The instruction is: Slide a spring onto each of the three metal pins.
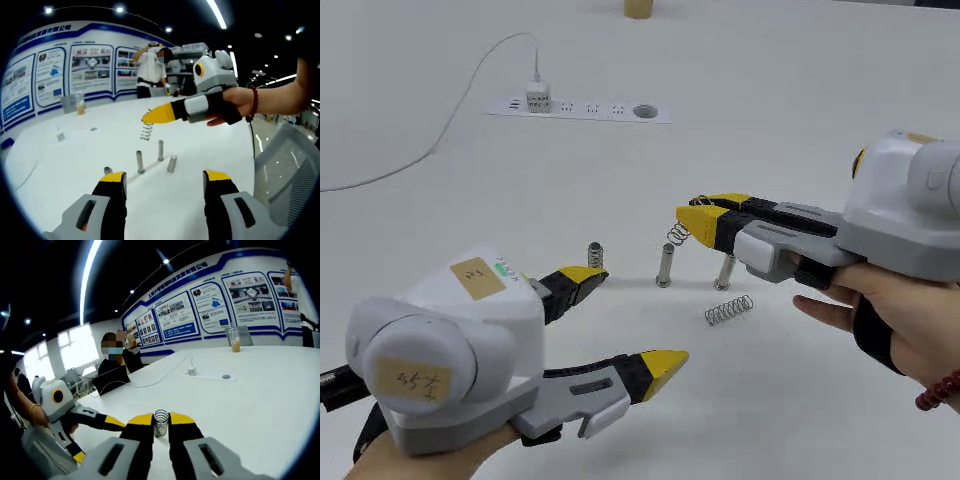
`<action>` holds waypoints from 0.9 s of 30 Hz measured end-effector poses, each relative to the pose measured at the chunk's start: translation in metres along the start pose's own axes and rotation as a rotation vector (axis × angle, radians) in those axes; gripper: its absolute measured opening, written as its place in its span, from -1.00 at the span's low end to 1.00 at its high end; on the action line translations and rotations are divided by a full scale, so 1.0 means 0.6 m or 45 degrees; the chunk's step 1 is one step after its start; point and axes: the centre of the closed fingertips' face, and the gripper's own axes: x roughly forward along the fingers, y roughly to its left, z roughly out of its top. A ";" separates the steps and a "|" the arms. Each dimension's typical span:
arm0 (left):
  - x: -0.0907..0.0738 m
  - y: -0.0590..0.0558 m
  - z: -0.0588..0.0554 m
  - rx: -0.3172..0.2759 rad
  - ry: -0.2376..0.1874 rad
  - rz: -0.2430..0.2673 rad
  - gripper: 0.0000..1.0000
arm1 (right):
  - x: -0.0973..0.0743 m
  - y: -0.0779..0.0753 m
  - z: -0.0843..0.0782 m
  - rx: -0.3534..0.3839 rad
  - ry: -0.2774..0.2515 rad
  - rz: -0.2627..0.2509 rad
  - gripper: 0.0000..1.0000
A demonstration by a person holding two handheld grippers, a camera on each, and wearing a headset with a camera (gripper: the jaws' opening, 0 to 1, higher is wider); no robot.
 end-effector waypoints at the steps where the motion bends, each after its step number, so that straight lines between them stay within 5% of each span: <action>1: 0.000 0.001 -0.002 -0.004 0.005 0.005 0.28 | 0.003 -0.003 -0.003 0.000 0.005 -0.004 -0.77; 27: -0.004 0.037 -0.014 -0.111 0.020 0.117 0.74 | 0.040 -0.036 -0.044 -0.119 0.094 -0.087 -0.76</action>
